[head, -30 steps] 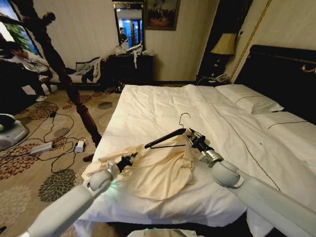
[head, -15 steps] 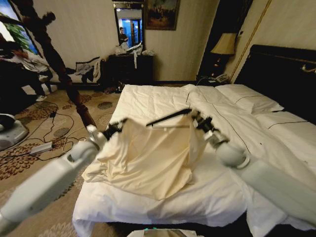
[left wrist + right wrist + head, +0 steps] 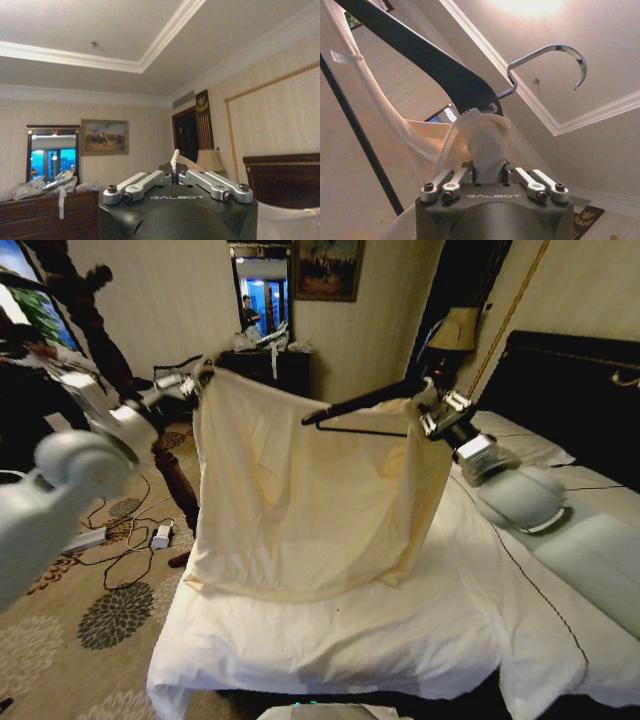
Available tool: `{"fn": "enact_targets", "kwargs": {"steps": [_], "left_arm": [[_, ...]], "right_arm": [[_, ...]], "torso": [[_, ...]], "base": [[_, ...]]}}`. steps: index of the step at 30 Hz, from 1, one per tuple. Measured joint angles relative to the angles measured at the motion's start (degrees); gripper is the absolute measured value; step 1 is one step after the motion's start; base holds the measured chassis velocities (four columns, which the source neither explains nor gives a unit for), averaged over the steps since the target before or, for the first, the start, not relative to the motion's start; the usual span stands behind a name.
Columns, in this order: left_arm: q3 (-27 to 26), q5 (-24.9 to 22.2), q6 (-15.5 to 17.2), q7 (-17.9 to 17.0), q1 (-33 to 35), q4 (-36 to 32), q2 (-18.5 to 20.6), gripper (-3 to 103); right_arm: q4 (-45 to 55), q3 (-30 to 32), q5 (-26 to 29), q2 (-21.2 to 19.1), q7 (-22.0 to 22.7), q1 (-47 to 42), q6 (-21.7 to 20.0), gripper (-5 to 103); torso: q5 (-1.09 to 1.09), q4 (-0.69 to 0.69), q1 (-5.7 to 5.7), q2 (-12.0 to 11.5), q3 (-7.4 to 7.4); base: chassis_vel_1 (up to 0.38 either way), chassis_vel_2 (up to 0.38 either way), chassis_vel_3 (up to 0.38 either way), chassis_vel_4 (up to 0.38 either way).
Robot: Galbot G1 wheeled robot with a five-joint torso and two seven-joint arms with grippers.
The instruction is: Pick up the clothes from the bed and hang them on the clothes hanger.
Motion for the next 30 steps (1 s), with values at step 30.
{"fn": "enact_targets", "kwargs": {"steps": [30], "left_arm": [[8.61, 6.46, 5.24, -10.01, 3.53, -11.75, 3.34, 0]], "right_arm": [[1.0, -10.1, -4.31, 8.52, -0.81, -3.44, -6.37, 23]], "torso": [[-0.01, 0.03, 0.0, 0.0, 0.01]], "base": [[0.0, 0.0, 0.0, 0.0]]}}
